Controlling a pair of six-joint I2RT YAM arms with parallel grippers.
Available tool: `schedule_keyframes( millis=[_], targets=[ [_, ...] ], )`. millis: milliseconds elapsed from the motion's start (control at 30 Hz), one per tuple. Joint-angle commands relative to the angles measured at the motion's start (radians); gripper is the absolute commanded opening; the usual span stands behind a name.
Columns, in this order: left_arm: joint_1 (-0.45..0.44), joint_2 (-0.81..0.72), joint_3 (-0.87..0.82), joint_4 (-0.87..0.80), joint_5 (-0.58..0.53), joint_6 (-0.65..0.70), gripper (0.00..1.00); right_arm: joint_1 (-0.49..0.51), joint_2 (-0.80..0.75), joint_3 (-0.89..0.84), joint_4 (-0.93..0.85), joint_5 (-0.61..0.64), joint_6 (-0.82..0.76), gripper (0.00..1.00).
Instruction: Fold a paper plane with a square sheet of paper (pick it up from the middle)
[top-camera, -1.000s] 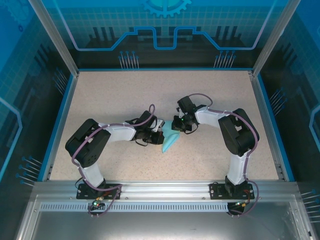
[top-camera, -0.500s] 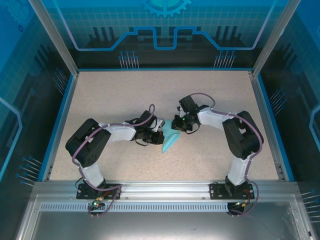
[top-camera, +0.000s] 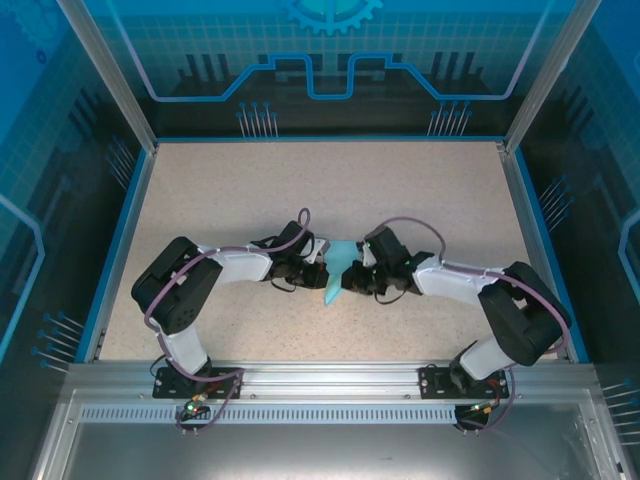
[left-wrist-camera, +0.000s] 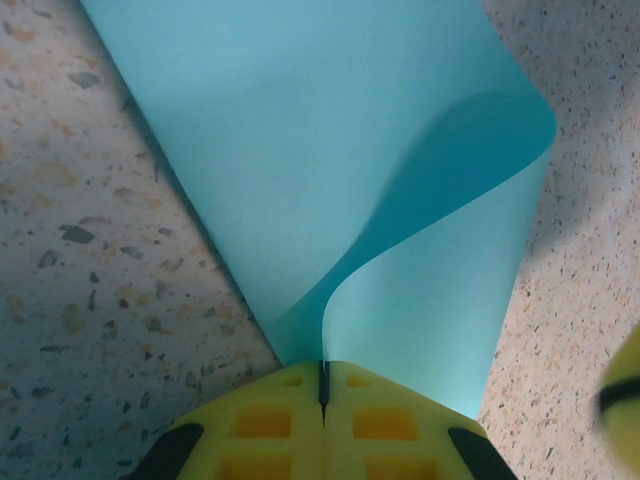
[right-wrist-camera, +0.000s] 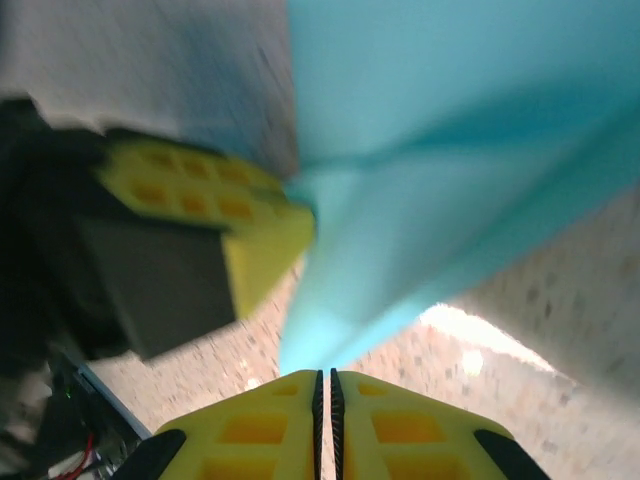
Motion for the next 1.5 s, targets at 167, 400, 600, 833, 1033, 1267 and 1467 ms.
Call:
schedule_keyframes(
  millis=[167,400,600,833,1033,1267,1467],
  targets=[
    [0.002,0.045,0.009,-0.036,0.013,0.024,0.0,0.099,0.016,-0.038,0.196,0.007,0.142,0.13],
    [0.002,0.043,0.001,-0.033,0.012,0.025,0.0,0.126,0.098,0.01,0.224,-0.007,0.158,0.13],
    [0.003,0.041,0.001,-0.037,0.01,0.03,0.0,0.13,0.114,-0.018,0.247,0.008,0.178,0.13],
    [0.003,0.044,-0.002,-0.037,0.007,0.03,0.0,0.131,0.154,-0.043,0.284,0.003,0.187,0.13],
    [0.002,0.046,0.0,-0.037,0.006,0.03,0.0,0.131,0.178,-0.072,0.317,0.007,0.2,0.13],
    [0.002,0.052,0.005,-0.043,0.004,0.033,0.0,0.131,0.154,-0.086,0.395,-0.014,0.202,0.14],
    [0.003,0.049,0.015,-0.05,0.006,0.036,0.0,0.128,0.058,-0.103,0.347,0.027,0.18,0.15]
  ],
)
